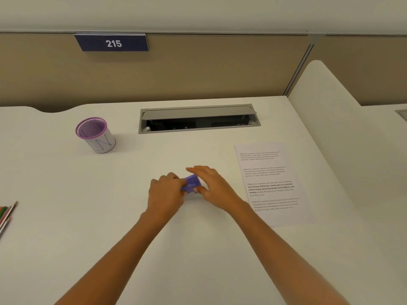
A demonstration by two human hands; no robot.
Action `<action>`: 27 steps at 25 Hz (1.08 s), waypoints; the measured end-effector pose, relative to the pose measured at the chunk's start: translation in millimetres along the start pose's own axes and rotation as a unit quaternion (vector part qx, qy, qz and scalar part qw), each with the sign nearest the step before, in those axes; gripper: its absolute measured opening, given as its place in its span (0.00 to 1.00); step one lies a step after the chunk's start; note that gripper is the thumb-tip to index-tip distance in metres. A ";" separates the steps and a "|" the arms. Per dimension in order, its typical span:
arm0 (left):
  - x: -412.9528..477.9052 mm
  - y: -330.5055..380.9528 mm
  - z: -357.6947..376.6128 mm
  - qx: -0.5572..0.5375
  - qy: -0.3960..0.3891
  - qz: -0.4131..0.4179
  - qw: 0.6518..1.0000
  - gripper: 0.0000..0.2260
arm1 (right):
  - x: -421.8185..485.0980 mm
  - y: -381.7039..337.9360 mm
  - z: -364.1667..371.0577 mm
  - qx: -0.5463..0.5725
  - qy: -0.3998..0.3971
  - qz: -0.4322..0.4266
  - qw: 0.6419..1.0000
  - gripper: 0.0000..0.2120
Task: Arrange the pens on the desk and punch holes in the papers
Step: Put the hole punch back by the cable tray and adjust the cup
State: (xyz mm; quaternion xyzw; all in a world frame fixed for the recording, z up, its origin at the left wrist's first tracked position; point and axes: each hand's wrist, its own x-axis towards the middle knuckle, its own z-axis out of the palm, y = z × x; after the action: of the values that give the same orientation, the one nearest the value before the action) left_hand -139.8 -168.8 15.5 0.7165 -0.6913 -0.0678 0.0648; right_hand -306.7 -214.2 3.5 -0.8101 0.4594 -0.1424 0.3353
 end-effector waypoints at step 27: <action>12.5 -57.7 -27.9 -0.671 -0.157 -0.164 0.706 0.09 | 3.2 -43.4 -23.0 0.358 0.059 0.103 0.926 0.13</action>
State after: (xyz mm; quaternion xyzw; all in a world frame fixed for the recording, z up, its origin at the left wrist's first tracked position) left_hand -77.5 -179.2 32.0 0.5650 -0.3355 -0.6344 0.4071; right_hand -289.2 -211.1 49.4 -0.5738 0.4780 -0.3100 0.5883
